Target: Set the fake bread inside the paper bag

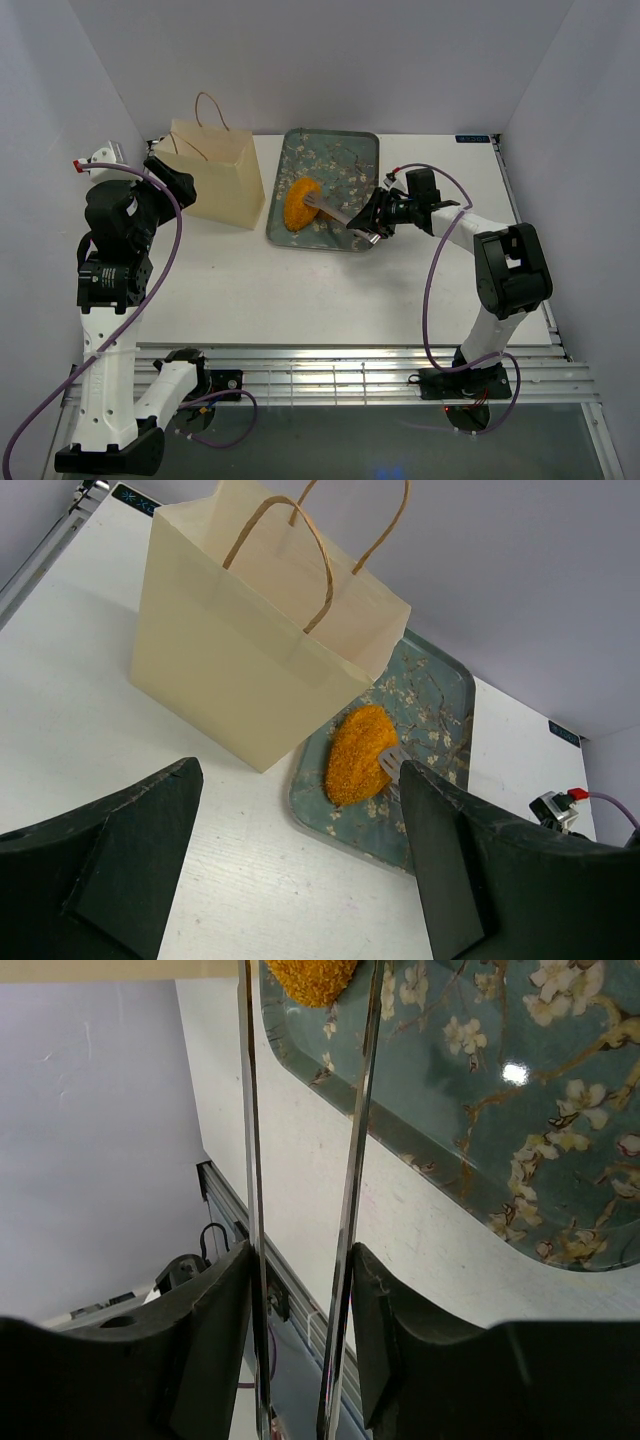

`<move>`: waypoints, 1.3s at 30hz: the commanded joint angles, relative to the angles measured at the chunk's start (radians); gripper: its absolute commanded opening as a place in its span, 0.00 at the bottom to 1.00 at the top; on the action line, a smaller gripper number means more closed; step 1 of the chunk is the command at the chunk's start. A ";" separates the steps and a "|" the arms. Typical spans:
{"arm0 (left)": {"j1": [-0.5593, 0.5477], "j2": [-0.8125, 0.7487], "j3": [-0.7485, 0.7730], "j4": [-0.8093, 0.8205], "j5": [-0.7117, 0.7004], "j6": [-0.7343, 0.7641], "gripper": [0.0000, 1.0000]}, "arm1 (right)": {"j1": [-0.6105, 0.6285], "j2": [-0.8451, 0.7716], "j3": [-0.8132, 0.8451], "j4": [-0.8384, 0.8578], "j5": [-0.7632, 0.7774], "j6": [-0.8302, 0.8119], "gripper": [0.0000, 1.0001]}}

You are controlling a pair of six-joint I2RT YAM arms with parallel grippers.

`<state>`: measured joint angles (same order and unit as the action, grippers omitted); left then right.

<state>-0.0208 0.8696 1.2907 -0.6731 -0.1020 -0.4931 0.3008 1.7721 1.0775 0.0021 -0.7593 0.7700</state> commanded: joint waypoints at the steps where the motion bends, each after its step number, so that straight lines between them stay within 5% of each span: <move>1: 0.005 -0.006 0.007 -0.002 -0.008 0.013 0.90 | 0.004 -0.026 0.025 0.024 0.015 -0.024 0.29; 9: 0.005 -0.011 0.005 -0.002 -0.010 0.011 0.90 | 0.004 -0.089 0.016 -0.001 0.081 -0.067 0.08; 24: 0.005 -0.009 0.010 0.000 -0.004 0.008 0.90 | 0.009 -0.238 0.067 -0.125 0.164 -0.190 0.08; 39: 0.005 -0.014 0.001 0.003 0.001 -0.002 0.90 | 0.268 -0.269 0.597 -0.309 0.520 -0.543 0.08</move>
<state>-0.0208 0.8692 1.2907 -0.6727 -0.1036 -0.4950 0.4965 1.5230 1.5494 -0.3313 -0.3351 0.3546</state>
